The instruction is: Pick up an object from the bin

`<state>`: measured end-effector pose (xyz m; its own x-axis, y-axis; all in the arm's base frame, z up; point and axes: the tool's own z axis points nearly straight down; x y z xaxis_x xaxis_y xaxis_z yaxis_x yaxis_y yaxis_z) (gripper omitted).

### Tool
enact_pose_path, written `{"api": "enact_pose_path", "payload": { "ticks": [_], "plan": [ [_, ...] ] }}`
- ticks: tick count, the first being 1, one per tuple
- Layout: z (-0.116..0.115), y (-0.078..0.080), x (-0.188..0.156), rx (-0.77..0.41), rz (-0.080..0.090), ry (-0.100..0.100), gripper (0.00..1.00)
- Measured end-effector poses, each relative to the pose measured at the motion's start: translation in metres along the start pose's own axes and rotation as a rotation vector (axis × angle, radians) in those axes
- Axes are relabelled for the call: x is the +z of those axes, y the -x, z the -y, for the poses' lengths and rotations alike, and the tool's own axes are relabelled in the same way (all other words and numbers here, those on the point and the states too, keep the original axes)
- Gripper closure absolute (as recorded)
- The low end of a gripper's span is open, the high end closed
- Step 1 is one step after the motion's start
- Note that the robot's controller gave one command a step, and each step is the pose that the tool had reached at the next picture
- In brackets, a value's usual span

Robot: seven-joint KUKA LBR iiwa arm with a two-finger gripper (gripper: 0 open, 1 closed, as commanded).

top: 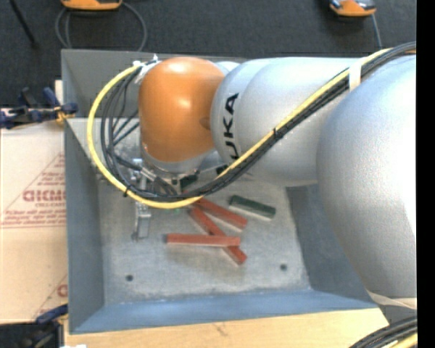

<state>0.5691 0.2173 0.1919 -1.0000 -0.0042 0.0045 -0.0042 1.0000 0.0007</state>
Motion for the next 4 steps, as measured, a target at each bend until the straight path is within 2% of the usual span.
{"api": "enact_pose_path", "payload": {
  "ticks": [1, 2, 3, 4],
  "plan": [
    [0.082, -0.040, 0.056, 0.065, -0.003, -0.005, 0.00],
    [0.138, -0.011, 0.125, 0.063, 0.003, -0.004, 0.00],
    [0.133, -0.011, 0.121, 0.062, 0.007, 0.001, 1.00],
    [0.120, 0.015, 0.107, -0.715, 0.010, -0.003, 1.00]
  ]
}}
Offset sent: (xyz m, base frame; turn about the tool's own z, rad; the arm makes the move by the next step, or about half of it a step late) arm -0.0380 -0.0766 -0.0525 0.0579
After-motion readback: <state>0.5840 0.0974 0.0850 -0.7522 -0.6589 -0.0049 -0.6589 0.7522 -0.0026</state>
